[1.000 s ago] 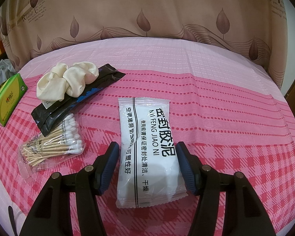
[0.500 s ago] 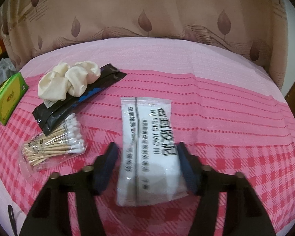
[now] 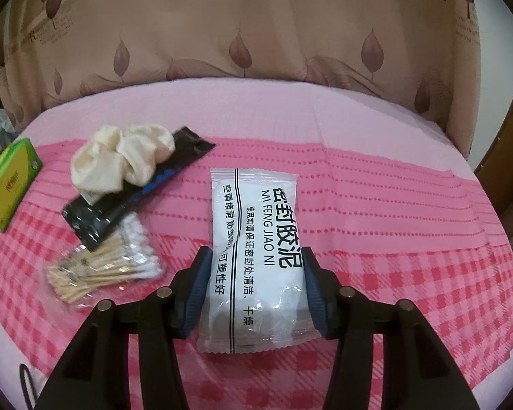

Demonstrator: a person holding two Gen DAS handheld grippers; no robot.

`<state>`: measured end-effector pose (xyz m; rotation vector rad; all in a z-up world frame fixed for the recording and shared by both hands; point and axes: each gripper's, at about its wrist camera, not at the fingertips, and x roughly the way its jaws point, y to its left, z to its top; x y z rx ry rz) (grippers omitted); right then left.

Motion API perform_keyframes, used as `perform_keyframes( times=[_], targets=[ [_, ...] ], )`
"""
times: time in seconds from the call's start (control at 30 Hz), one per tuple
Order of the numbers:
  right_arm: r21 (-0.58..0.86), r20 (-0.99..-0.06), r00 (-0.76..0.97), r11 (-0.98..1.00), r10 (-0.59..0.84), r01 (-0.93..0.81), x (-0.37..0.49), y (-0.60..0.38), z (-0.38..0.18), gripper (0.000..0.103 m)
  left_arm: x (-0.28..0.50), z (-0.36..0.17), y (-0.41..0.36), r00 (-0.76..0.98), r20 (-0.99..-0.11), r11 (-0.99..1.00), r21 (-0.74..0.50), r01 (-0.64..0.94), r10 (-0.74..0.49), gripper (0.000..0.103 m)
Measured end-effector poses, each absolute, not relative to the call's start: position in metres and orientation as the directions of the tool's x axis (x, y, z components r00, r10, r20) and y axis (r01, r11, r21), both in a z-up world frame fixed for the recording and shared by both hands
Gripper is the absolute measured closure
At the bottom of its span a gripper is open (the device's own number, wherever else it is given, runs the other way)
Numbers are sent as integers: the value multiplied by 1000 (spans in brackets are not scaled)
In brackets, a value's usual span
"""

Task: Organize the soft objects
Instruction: 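Carry the white sealant packet into the gold tin and open the right tool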

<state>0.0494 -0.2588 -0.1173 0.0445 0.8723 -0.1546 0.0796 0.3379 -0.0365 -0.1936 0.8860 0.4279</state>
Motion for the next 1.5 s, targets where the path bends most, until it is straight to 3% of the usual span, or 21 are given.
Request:
perform_keyframes(
  times=[0.4, 0.7, 1.1, 1.5],
  targets=[
    [-27, -709, 702, 997, -73, 77, 43, -221, -67, 56, 74, -35, 346, 551, -784, 882, -11, -471, 284, 55],
    [0, -675, 735, 995, 72, -97, 48, -145, -35, 56, 69, -35, 362, 531, -788, 842, -30, -539, 311, 55],
    [31, -672, 667, 912, 322, -410, 66, 10, -24, 56, 67, -34, 370, 522, -782, 821, -24, -570, 340, 55],
    [33, -706, 562, 812, 432, -583, 78, 122, -35, 56, 65, -34, 375, 513, -778, 805, -16, -593, 363, 55]
  ],
)
